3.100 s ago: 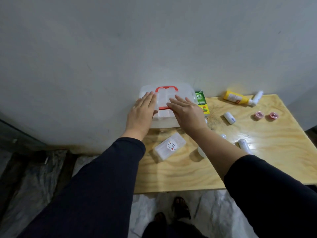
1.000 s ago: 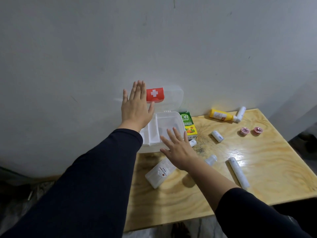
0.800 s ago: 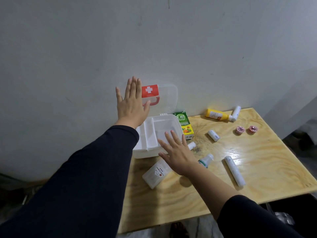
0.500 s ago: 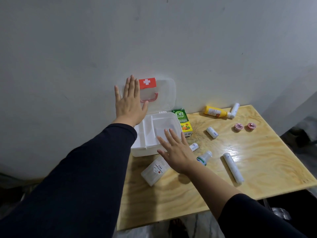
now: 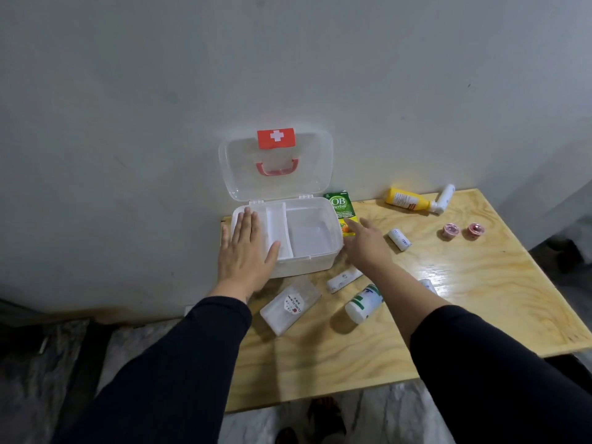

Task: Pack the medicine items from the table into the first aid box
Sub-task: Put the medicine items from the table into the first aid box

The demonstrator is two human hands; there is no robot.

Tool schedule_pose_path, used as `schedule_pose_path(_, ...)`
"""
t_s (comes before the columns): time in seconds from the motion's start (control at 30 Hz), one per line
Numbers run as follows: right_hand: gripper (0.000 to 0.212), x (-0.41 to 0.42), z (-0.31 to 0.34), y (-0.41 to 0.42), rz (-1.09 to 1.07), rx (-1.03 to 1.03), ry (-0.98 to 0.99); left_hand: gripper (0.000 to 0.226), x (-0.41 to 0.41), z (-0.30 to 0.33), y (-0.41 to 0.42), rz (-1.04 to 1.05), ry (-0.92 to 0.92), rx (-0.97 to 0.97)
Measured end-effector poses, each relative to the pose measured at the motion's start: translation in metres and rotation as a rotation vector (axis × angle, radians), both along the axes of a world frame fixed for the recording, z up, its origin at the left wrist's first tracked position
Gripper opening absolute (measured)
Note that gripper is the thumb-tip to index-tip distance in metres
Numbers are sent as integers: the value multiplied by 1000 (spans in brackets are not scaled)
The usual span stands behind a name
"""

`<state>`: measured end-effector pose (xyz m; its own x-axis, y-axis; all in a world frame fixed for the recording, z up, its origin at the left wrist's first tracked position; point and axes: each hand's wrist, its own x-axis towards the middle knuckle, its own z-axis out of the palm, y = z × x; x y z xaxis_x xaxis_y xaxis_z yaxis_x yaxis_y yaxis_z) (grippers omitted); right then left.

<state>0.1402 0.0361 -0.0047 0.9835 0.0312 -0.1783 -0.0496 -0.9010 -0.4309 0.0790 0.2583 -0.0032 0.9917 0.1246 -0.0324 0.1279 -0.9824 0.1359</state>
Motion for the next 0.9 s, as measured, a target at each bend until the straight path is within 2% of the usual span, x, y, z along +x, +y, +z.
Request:
schedule_pose_path(0.07,52,4,-8,-3,-5,-7,18,72,-1,-6,1,-9,14,-12)
schedule_pose_path(0.27,42,8,-22,0,-59,-22,-115,71,1,-11,1,-4,30,70)
schedule_pose_path(0.37,39,13,-22,2,-122,-12,-122,78,0,-14,2,6,27,101)
schedule_pose_path(0.53,48,19,-10,-3,-262,151,-111,72,3,-11,2,4,57,89)
schedule_pose_path(0.67,60,18,15,-14,-284,245,-167,71,3,-7,1,7,71,96)
schedule_pose_path(0.9,77,10,64,-36,-118,143,-181,73,5,-6,3,-7,115,91)
